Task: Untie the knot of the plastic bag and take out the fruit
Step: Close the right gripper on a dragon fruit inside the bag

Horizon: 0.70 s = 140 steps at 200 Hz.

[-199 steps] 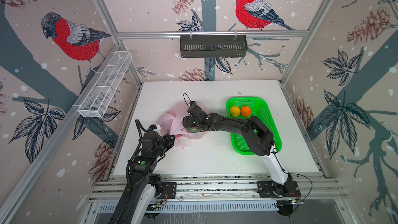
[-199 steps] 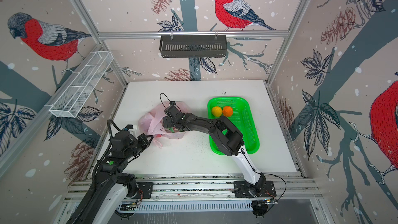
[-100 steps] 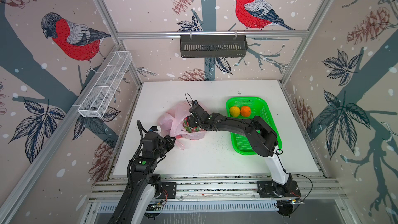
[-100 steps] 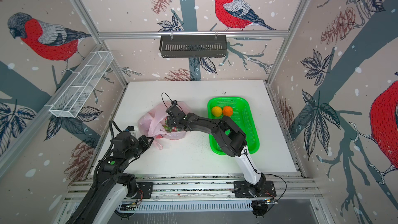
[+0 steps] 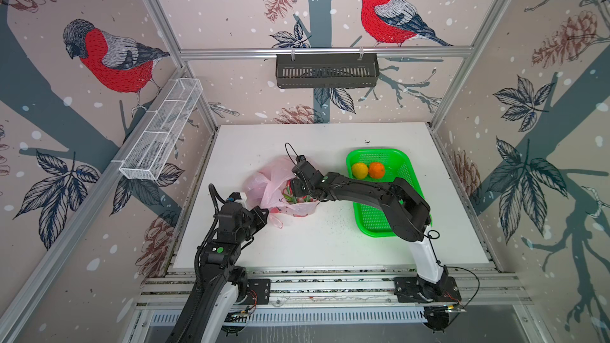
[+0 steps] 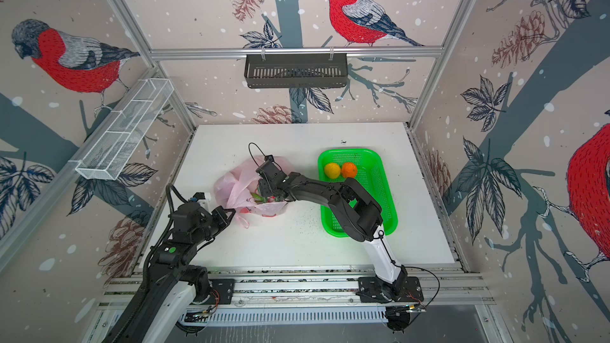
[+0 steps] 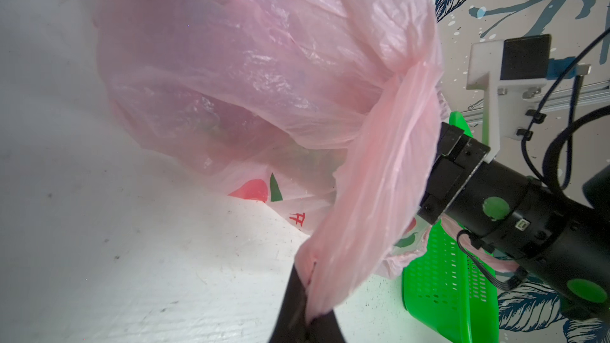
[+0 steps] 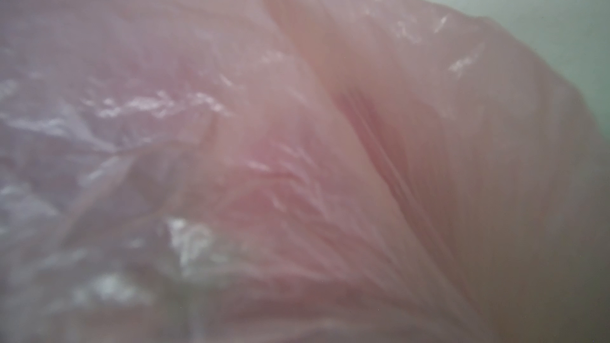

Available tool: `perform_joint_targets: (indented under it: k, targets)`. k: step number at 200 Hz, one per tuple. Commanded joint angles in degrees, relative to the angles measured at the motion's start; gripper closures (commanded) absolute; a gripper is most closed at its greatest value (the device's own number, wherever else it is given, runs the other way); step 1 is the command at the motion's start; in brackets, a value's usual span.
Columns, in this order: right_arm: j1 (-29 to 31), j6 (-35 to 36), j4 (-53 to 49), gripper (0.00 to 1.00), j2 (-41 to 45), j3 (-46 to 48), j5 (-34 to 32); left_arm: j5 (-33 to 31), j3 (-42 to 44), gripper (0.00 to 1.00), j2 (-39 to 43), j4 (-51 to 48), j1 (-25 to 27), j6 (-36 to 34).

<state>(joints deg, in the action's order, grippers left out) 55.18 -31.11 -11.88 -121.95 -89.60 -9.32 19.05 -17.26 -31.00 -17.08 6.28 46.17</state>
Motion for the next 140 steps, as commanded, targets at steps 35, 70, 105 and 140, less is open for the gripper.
perform_joint_targets:
  k: [35,70,105,140]
  targets:
    - [0.3,1.4,-0.1,0.70,3.3,1.0,-2.2,-0.5,0.2,1.00,-0.6,2.7,-0.1,0.0]
    - [0.4,1.6,-0.3,0.71,4.6,1.8,-2.7,-0.3,0.1,1.00,-0.9,3.0,-0.1,-0.2]
    - [0.5,1.7,-0.6,0.72,5.7,2.2,-3.2,-0.2,0.3,1.00,-1.2,3.2,-0.1,-0.5]
    - [0.8,2.1,-0.9,0.73,7.3,2.4,-3.5,0.0,0.5,1.00,-1.6,3.7,-0.1,-0.7]
